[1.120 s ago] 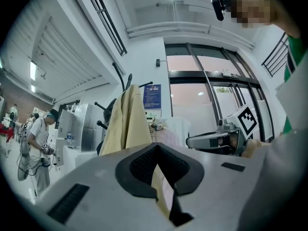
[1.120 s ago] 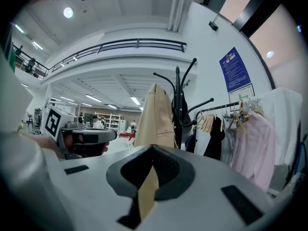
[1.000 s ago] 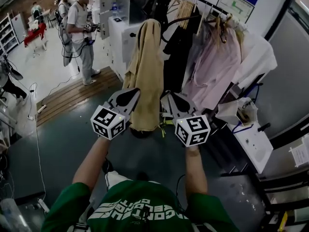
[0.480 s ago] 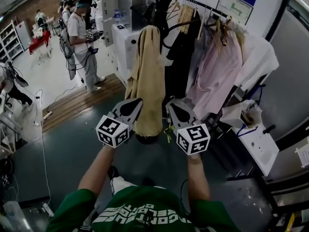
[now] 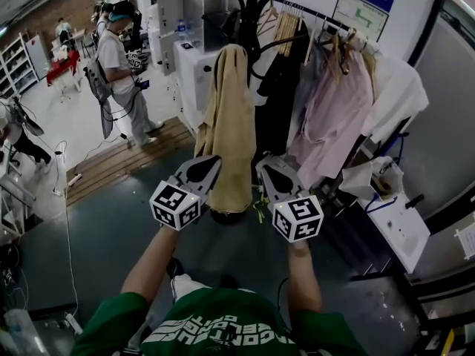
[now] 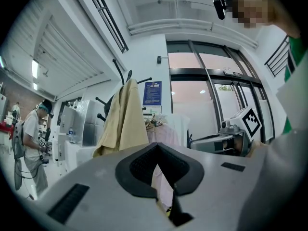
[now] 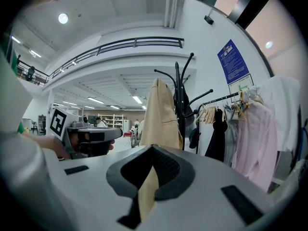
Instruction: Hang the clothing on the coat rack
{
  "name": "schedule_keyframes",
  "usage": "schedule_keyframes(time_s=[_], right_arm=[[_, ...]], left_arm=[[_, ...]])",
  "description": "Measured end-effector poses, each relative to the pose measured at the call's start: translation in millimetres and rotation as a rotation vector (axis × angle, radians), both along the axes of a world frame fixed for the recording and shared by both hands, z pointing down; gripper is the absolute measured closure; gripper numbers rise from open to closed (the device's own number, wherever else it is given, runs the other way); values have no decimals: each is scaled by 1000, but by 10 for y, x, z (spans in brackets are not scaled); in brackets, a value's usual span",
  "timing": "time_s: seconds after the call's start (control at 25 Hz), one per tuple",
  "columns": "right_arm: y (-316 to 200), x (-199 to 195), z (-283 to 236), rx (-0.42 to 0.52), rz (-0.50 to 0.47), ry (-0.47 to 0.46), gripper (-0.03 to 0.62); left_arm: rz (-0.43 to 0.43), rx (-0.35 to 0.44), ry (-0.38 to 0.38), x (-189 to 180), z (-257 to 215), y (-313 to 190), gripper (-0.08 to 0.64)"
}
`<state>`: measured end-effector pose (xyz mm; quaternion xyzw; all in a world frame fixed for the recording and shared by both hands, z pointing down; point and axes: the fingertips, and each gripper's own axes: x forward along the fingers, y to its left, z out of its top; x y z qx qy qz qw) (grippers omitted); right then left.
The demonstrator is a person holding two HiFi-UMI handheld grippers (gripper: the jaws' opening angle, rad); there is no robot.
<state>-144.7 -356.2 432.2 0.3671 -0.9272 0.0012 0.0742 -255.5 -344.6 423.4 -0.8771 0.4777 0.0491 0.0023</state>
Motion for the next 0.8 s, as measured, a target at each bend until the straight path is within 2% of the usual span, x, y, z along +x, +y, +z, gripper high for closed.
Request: schedule_keyframes(time_s=[0.8], right_arm=[[-50, 27, 23, 5, 6, 5, 583]], left_arm=[[-2, -3, 4, 22, 18, 11, 557]])
